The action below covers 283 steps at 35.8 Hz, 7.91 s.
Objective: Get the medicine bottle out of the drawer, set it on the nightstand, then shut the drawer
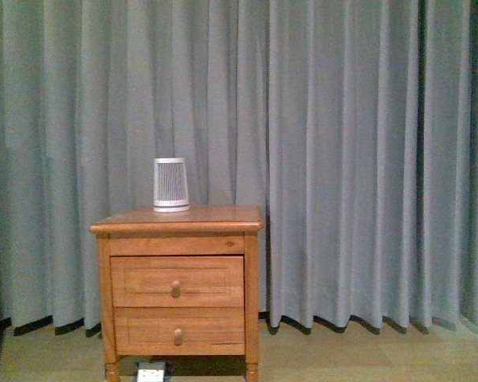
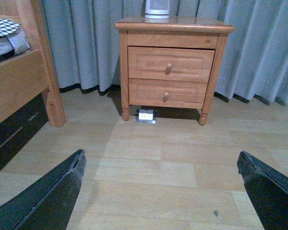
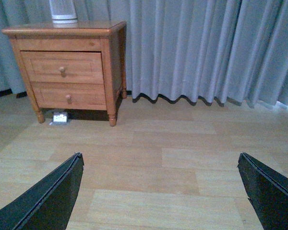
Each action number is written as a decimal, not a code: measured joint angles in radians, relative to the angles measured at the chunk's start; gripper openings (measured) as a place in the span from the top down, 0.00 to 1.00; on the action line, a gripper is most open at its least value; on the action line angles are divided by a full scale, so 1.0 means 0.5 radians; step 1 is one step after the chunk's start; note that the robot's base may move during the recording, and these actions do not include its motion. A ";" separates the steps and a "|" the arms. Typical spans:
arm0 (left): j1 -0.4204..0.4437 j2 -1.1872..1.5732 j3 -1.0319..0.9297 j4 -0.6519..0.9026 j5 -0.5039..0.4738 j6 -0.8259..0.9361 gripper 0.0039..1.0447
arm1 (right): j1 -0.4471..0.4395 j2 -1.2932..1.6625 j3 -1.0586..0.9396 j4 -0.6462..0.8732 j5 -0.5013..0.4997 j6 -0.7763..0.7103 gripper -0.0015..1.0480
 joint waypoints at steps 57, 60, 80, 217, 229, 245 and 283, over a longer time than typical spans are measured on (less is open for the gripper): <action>0.000 0.000 0.000 0.000 0.000 0.000 0.06 | 0.000 0.000 0.000 0.000 -0.001 0.000 0.07; 0.000 0.000 0.000 0.000 0.000 0.000 0.06 | 0.000 0.000 0.000 0.000 -0.001 -0.001 0.07; 0.000 0.000 0.000 0.000 0.000 0.000 0.06 | 0.000 0.000 0.000 0.000 -0.001 0.000 0.07; -0.182 5.307 3.414 1.389 0.111 0.175 0.18 | 0.000 0.001 0.000 0.000 -0.001 0.000 0.07; -0.183 5.316 3.450 1.350 0.087 0.172 0.70 | 0.000 0.001 0.000 0.000 -0.001 0.000 0.07; -0.192 5.248 3.259 1.487 0.057 0.132 0.76 | 0.000 0.001 0.000 0.000 -0.001 0.000 0.07; -0.278 4.326 1.279 2.069 0.052 0.241 0.36 | 0.000 0.001 0.000 0.000 -0.001 0.000 0.07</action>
